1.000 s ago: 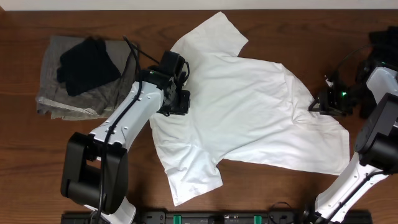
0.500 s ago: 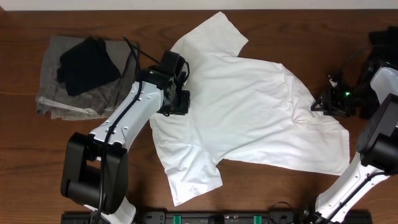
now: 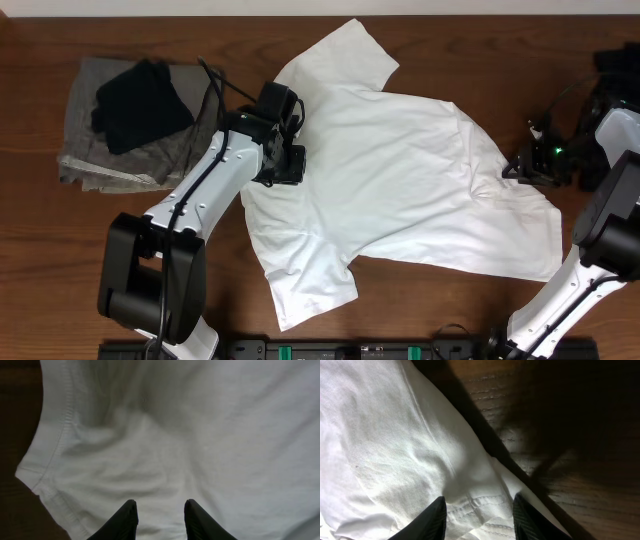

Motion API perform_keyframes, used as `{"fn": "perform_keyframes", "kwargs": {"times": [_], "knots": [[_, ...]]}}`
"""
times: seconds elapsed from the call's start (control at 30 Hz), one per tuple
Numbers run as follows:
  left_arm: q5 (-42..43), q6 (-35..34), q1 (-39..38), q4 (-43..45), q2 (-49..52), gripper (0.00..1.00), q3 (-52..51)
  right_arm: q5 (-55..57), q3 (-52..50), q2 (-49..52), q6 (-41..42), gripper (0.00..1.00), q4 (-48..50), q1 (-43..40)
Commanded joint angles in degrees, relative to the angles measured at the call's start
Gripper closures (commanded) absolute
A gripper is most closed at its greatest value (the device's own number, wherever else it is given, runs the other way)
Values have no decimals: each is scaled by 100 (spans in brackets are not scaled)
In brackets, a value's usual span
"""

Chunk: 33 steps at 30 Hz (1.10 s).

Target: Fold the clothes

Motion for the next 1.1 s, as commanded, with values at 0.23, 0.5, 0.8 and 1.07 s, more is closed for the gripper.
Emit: {"fn": "perform_keyframes", "kwargs": {"times": [0.23,0.5,0.8,1.07], "knots": [[-68,55,-2,-17,55,67,35,-203,-59,-46,63,78,17,-4],[-68,52,-2,-15,55,67,35,-389,26,-46,68,99,55,-4],[-68,55,-2,-17,55,67,35,-146,221,-46,151,78,-57,-4],[-68,52,-2,-15,55,67,35,280,195,-46,151,69,-92,70]]}}
